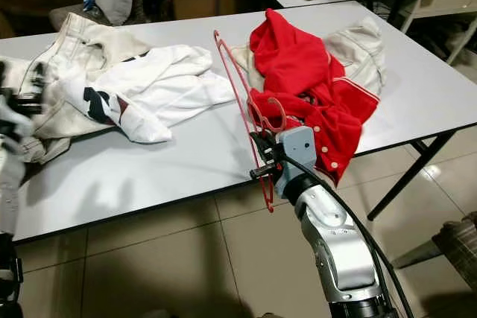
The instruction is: Hang hanger
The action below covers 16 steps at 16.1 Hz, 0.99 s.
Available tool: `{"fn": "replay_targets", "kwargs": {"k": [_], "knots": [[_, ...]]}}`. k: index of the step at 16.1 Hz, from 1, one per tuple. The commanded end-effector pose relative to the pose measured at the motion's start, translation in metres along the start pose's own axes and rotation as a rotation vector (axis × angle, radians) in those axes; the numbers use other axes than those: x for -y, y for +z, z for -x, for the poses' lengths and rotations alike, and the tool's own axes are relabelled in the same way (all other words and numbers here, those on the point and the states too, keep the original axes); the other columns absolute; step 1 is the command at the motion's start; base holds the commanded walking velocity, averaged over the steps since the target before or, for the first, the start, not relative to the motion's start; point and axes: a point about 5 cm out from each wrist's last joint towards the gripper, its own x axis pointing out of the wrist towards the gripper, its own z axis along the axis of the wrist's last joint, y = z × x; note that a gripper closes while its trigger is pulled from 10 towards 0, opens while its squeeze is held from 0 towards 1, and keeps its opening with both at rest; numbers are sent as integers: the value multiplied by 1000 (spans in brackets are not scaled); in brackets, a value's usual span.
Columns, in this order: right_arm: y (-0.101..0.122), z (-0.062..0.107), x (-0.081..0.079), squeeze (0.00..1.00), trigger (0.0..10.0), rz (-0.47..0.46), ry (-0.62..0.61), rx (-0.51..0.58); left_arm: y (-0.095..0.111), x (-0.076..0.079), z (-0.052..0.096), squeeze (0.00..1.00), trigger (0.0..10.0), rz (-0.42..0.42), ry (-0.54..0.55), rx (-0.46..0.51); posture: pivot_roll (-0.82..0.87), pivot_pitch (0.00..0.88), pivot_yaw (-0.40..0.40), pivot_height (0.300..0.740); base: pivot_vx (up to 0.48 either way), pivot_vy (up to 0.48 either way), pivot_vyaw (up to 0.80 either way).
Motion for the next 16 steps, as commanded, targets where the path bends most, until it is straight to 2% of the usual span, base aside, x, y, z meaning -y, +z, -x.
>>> {"fn": "replay_targets", "kwargs": {"k": [1,2,3,4,5,6,7,8,9,10,13,16], "knots": [[2,0,6,0,10000,14,-20,6,-4,5,-4,0,10000,-4,-11,-41,-29,17,23,740,0,0,0],[3,0,7,0,10000,14,-23,9,-16,15,-10,0,10000,-18,-52,-108,-34,12,23,740,0,0,0],[3,-1,6,0,10000,18,-23,10,-40,23,-11,0,10000,-50,-88,-255,-42,11,30,740,0,0,0],[3,0,6,0,10000,18,-26,11,-57,29,-8,0,10000,-64,-105,-363,-45,11,33,740,0,0,0],[3,0,6,0,10000,18,-28,12,-61,31,-6,0,10000,-55,-108,-385,-45,11,33,740,0,0,0],[3,1,7,0,10000,16,-34,12,-67,43,-3,0,10000,18,-151,-400,-49,11,37,740,0,0,0],[2,2,7,0,10000,19,-39,9,-69,58,0,0,4196,81,-213,-399,-53,10,41,740,0,0,0],[2,3,8,0,10000,19,-42,8,-72,68,1,0,2824,86,-252,-408,-53,10,41,740,0,0,0],[1,3,8,0,10000,18,-43,8,-75,72,2,0,2275,74,-258,-423,-52,9,44,740,0,0,0],[1,3,8,0,10000,18,-44,8,-78,73,2,0,0,79,-250,-442,-52,9,44,740,0,0,0],[-1,4,8,0,10000,16,-48,6,-83,73,2,0,0,72,-231,-451,-48,6,47,740,0,0,0],[0,2,6,0,10000,18,-47,7,-82,67,-1,0,0,57,-142,-416,-49,8,46,740,0,0,0]]}}
